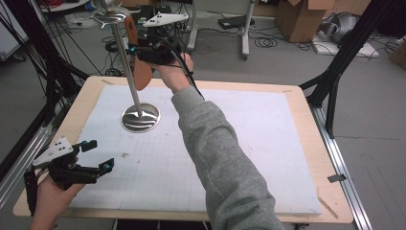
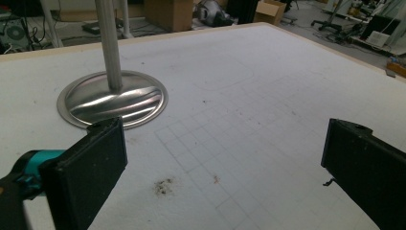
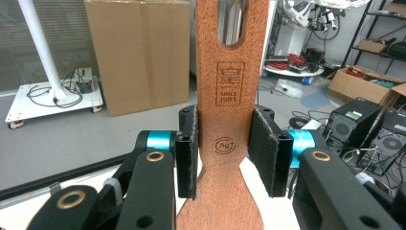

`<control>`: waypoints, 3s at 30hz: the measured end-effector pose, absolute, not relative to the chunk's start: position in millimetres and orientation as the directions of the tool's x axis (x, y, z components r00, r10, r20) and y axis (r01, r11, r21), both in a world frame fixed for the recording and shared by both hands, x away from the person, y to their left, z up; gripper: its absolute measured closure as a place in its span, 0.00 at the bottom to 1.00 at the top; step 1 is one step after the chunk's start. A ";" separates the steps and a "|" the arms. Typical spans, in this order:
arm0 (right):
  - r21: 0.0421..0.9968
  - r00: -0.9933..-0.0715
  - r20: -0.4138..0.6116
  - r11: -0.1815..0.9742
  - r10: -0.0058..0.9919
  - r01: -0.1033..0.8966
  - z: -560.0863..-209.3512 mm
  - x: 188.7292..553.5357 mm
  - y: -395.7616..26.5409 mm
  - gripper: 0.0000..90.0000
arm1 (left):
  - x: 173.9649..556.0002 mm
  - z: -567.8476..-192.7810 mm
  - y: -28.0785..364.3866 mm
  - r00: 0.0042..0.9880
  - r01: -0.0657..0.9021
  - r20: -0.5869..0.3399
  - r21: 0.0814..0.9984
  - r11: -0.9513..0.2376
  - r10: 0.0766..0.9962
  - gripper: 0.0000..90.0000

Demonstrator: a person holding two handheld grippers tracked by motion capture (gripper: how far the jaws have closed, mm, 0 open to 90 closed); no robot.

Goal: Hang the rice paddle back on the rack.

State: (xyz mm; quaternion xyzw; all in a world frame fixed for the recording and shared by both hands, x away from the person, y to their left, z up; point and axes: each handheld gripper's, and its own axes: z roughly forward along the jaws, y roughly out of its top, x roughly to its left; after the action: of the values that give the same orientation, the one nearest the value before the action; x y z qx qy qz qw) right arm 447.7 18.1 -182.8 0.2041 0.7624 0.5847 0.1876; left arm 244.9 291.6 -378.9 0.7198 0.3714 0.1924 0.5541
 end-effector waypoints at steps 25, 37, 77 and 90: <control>0.977 -0.833 -0.037 0.194 0.552 0.085 -190.0 445.8 11.0 0.51 | 244.4 -380.6 294.9 0.641 0.327 -0.142 0.939 -0.101 0.755 0.02; 0.974 -0.841 0.006 0.186 0.541 0.126 -200.4 440.2 -5.7 0.22 | 244.3 -380.1 296.5 0.637 0.328 -0.141 0.939 -0.100 0.758 0.02; 0.953 -0.804 0.067 0.200 0.591 0.226 -249.8 412.8 -104.3 0.14 | 272.2 -381.9 280.3 0.661 0.333 -0.169 0.939 -0.084 0.731 0.03; 0.950 -0.791 0.049 0.217 0.609 0.226 -259.9 401.1 -130.4 0.14 | 276.6 -379.2 285.0 0.652 0.328 -0.182 0.943 -0.057 0.736 0.02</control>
State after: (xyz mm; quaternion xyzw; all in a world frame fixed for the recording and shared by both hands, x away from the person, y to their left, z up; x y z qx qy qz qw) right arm 401.1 -130.4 -259.9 0.2744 0.7611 0.5625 0.1704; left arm 276.6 285.0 -379.2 0.7050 0.3774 0.1778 0.5734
